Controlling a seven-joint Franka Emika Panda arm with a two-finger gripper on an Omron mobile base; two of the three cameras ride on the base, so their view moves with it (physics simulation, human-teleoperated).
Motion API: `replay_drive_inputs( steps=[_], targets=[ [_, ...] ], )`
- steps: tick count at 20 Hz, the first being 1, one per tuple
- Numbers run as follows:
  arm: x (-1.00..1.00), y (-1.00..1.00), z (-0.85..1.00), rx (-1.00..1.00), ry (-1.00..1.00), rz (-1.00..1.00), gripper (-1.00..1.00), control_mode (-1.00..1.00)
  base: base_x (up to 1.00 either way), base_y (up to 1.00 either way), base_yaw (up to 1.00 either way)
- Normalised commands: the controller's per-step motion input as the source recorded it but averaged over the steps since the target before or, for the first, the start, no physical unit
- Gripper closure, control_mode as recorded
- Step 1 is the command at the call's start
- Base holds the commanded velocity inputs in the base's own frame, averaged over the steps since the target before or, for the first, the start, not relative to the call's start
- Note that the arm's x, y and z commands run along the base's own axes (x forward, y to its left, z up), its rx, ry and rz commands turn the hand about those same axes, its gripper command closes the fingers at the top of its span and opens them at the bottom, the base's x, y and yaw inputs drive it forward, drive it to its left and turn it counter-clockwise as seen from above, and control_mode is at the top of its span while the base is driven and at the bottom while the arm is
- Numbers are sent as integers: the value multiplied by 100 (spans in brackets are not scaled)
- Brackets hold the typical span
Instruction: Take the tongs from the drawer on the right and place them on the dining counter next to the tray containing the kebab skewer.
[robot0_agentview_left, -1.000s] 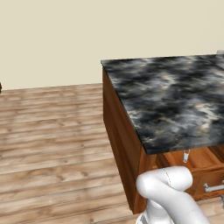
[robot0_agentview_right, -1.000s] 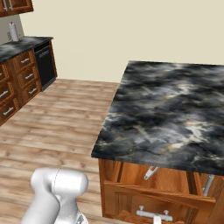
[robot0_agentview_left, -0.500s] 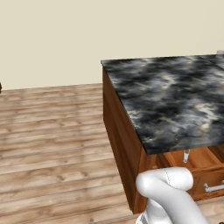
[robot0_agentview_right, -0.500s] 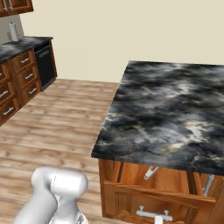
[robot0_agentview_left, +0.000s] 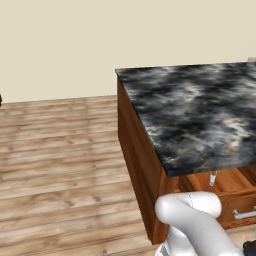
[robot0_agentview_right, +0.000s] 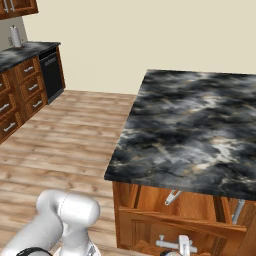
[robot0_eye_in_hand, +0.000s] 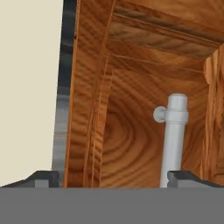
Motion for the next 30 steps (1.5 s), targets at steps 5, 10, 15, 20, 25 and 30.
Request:
replay_drive_inputs(
  steps=[5, 10, 15, 20, 25, 30],
  targets=[
    [0, 0, 38, -1, 21, 0, -100, -100, 0, 0, 0],
    [0, 7, 22, -2, 18, 0, -100, -100, 0, 0, 0],
    [4, 13, 21, -1, 17, 0, -100, -100, 0, 0, 0],
    [18, 11, 22, 0, 22, 0, -100, -100, 0, 0, 0],
    [32, 5, 6, -1, 29, 0, -100, -100, 0, 0, 0],
    [35, 6, 0, -3, 31, 0, -100, -100, 0, 0, 0]
  ],
)
